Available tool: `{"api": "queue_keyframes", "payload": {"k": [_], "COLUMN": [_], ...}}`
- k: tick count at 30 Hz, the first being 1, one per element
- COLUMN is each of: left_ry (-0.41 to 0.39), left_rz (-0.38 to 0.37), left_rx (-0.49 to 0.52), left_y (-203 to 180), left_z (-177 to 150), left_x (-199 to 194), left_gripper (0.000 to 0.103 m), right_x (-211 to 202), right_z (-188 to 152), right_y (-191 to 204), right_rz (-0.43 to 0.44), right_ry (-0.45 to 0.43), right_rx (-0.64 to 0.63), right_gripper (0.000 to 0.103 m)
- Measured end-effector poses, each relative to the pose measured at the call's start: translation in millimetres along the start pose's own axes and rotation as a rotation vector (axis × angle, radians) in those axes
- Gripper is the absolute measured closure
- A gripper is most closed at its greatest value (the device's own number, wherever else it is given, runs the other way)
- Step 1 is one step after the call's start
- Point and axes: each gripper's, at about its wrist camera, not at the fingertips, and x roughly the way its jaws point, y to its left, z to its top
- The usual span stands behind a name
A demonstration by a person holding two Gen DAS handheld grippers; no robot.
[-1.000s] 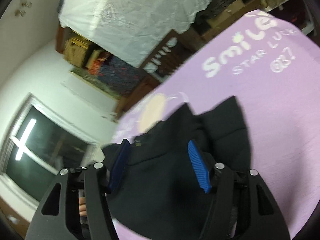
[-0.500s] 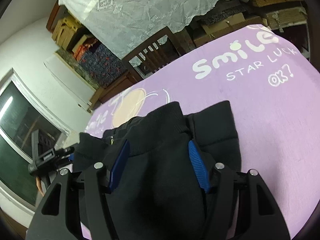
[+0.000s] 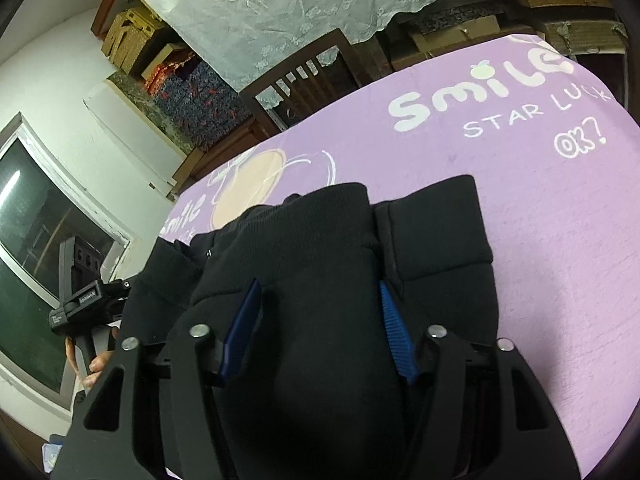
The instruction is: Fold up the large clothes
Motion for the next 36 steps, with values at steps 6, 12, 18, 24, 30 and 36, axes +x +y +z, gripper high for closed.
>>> {"api": "queue_keyframes", "payload": {"k": [6,12,18,24,30,36], "left_ry": [-0.027,-0.052,-0.053,-0.145,-0.276,-0.109], "left_rz": [0.020,0.085,0.042,0.058,0.183,0.332], "left_rx": [0.091,0.132,0.074,0.050,0.056,0.059], "left_y": [-16,-26,-13,-15,-20,0], "left_z": [-9,-13,-9,-4,2,3], "left_x": [-1,0,-1,-31,-60,5], "left_gripper": [0.053,0.051,0.077,0.095,0.095,0.093], "right_x": [-1,-5,-3,-15,-56,-13], "right_z": [0,2,0,1,13,18], "right_y": [-11,-21,-17,-5,29,8], "right_rz": [0.020,0.052,0.048,0.040,0.029,-0.154], "right_ry": [-0.003,-0.013,-0.006,-0.055,-0.226,-0.147], "right_rx": [0.052,0.106,0.099,0.076,-0.012,0.036], "right_gripper": [0.067,0.065,0.071,0.082,0.095,0.095]}}
